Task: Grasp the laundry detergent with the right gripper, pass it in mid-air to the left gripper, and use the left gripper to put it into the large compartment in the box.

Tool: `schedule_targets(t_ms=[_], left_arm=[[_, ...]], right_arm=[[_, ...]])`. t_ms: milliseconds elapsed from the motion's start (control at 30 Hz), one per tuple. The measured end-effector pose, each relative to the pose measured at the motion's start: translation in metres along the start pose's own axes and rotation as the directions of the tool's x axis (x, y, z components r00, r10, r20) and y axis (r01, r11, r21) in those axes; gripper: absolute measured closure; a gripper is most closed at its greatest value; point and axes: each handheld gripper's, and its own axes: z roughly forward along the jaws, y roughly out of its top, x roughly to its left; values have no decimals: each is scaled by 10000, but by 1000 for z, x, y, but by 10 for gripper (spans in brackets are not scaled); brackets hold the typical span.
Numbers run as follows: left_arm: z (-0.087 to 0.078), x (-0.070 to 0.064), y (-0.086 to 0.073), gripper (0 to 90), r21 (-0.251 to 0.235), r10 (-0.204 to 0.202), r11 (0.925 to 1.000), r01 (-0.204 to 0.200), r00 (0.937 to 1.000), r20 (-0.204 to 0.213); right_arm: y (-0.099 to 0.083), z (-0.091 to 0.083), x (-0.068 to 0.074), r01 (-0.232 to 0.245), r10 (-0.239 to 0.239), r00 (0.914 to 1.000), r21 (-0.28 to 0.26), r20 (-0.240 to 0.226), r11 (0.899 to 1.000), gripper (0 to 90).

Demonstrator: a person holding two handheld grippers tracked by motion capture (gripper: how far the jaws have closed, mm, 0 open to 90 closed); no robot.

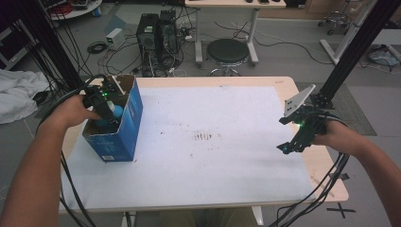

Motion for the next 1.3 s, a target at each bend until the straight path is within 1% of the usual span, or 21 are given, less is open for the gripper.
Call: schedule_targets(t_ms=[133,200,367,433,600,800,867,1067,1100,1133,1233,1300], left_arm=[[-1,1,-1,376,-46,-88,10000,88,9999,-70],[-6,2,-2,350,-281,-254,9993,250,9996,-150],[-17,3,-6,341,-590,-282,9979,265,9992,-272],[-21,3,-8,311,-766,-396,9964,368,9986,-346],[-30,3,-11,309,-953,-393,9948,356,9986,-365],[-48,0,-15,287,-1507,-635,9870,566,9971,-412],[-55,-2,-15,287,-1679,-606,9844,517,9970,-486],[-74,-9,-15,286,-1964,-538,9797,407,9966,-619],[-77,-11,-15,274,-2012,-559,9787,411,9961,-687],[-80,-12,-14,252,-2048,-528,9781,371,9960,-717],[-90,-16,-13,252,-2229,-385,9746,208,9964,-755],[-96,-19,-12,252,-2387,-314,9710,127,9967,-749]], right_arm=[[-1,-1,1,-34,34,10000,-23,13,10000,10],[-2,-2,0,-52,52,10000,-54,23,10000,10],[-2,-2,0,-26,26,10000,-64,30,10000,10],[-1,-2,1,-23,23,10000,-53,27,10000,10],[1,-2,2,56,-56,10000,-88,15,9999,10],[1,-4,3,44,-44,10000,-107,45,9999,10],[1,-5,4,62,-61,10000,-130,49,9999,10],[1,-7,5,66,-65,9999,-156,90,9999,10],[1,-7,5,85,-83,9999,-169,94,9998,10],[1,-7,6,80,-78,9999,-186,108,9998,10],[1,-8,6,76,-73,9999,-187,114,9998,10],[1,-8,6,107,-104,9999,-225,111,9997,10]])
